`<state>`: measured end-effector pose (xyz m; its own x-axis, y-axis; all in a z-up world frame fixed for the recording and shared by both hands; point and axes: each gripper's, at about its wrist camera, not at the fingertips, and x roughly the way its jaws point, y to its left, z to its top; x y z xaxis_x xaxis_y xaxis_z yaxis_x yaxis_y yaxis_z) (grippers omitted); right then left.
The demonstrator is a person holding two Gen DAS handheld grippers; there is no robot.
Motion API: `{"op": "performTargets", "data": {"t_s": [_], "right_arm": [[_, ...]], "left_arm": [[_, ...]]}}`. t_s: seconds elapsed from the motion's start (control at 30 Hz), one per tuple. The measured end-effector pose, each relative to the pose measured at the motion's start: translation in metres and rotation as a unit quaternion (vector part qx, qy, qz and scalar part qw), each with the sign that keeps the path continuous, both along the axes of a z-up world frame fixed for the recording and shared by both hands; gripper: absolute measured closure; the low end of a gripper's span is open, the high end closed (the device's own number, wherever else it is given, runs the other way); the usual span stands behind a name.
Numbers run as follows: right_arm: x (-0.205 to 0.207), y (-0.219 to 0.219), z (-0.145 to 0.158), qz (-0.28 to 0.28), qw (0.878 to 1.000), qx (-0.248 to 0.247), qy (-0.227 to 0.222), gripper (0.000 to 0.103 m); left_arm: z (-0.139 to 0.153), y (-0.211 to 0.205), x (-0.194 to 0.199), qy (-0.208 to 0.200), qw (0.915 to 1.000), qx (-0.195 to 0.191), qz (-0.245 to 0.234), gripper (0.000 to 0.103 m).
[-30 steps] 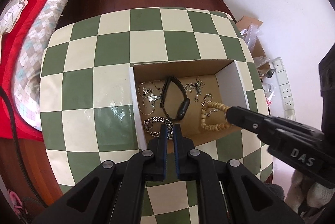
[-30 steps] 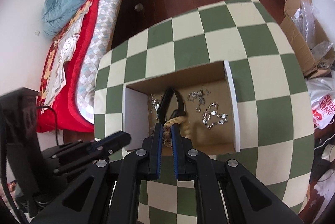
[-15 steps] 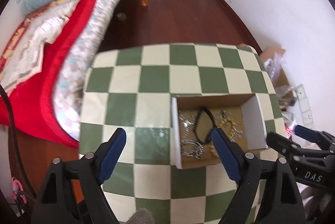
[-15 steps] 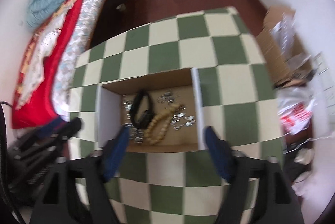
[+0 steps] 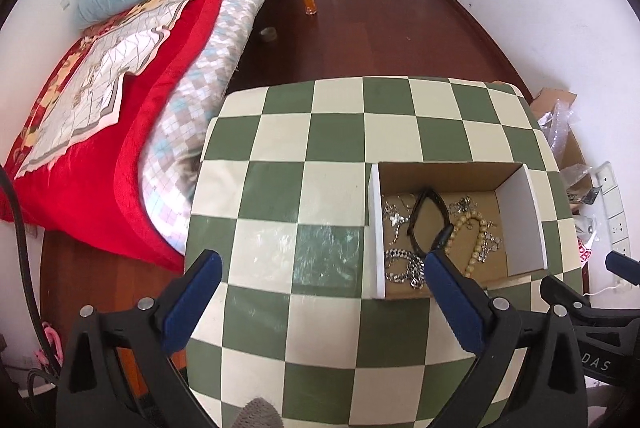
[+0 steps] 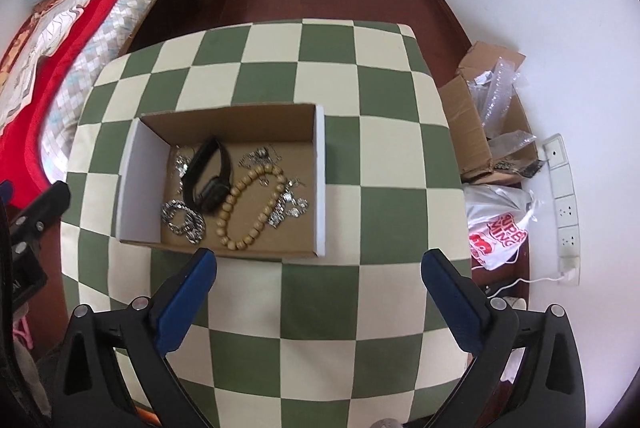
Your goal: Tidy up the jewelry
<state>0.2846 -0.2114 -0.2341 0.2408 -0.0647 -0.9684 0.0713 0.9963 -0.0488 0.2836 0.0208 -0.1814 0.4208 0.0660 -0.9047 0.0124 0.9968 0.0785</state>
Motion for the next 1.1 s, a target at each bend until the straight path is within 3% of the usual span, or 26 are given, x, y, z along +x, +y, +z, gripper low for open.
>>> {"op": "performTargets", "data": {"t_s": [0.17,0.33,0.83,1.1], "right_arm": [[-0.015,-0.005,0.005,-0.009,1.000,0.005,-0.003,0.000],[-0.037,-0.008,0.029,-0.011,1.000,0.012,-0.026,0.000],[-0.126,-0.007,0.168,-0.015,0.990,-0.002,-0.138,0.000],[-0.152,-0.004,0.233,-0.006,0.985,-0.018,-0.174,0.000]], "left_arm": [[0.011,-0.001,-0.018,-0.001,0.9999,-0.016,0.004,0.000],[0.041,-0.002,-0.047,-0.024,0.9996,-0.015,0.003,0.000],[0.155,0.004,-0.130,-0.091,0.9951,-0.039,-0.009,0.000],[0.194,0.004,-0.148,-0.104,0.9933,-0.051,-0.008,0.000]]}}
